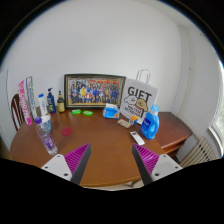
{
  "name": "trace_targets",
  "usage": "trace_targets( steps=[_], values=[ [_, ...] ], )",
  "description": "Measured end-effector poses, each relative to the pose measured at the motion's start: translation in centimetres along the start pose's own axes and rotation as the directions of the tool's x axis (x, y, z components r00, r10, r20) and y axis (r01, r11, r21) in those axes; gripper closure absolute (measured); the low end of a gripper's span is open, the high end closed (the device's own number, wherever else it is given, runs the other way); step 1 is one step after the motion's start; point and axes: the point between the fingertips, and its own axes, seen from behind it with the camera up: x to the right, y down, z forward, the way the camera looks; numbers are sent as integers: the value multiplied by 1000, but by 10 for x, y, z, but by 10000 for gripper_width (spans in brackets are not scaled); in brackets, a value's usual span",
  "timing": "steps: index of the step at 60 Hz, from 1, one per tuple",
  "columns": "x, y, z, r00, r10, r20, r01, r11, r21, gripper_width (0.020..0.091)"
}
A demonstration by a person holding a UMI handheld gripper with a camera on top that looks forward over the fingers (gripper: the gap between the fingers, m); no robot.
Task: Pour water
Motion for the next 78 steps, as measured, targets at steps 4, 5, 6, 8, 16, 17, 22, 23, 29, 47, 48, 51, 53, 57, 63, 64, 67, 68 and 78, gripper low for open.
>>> trace_targets(
  steps=[4, 5, 6, 8, 16, 17, 22, 23, 29, 47, 48, 51, 53, 57, 63, 64, 67, 68, 78],
  values=[
    [-11, 6, 4, 1000, -10, 15, 10, 1000, -10, 250],
    [-16, 9, 5, 1000, -13, 19, 13, 1000, -13, 250],
    [-21, 11, 7, 1000, -16, 24, 17, 1000, -17, 250],
    [-28, 18, 7, 999, -22, 35, 23, 999, -27, 247],
    [-86, 39, 19, 994, -40, 101, 46, 997, -57, 245],
    [-95, 42, 19, 993, -44, 112, 51, 997, -58, 245],
    [-142, 51, 22, 984, -55, 169, 65, 997, -50, 246],
    [-153, 53, 23, 982, -57, 180, 66, 997, -47, 248],
    [-217, 58, 31, 966, -72, 249, 80, 997, -21, 244],
    [-329, 44, 114, 972, -9, 234, -10, 997, 80, 249],
    [-330, 45, 120, 975, -3, 224, -16, 996, 83, 253],
    [-332, 46, 138, 981, 15, 194, -33, 995, 93, 280],
    [-334, 49, 148, 983, 24, 180, -42, 995, 93, 311],
    [-335, 51, 164, 986, 43, 161, -60, 993, 106, 413],
    [-334, 51, 176, 988, 54, 144, -72, 990, 123, 590],
    [-334, 50, 177, 989, 53, 140, -72, 989, 132, 603],
    [-337, 49, 178, 990, 39, 134, -58, 988, 145, 632],
    [-337, 48, 178, 991, 32, 132, -51, 988, 147, 643],
    [-332, 36, 177, 996, -11, 86, -1, 990, 140, 779]
  ],
)
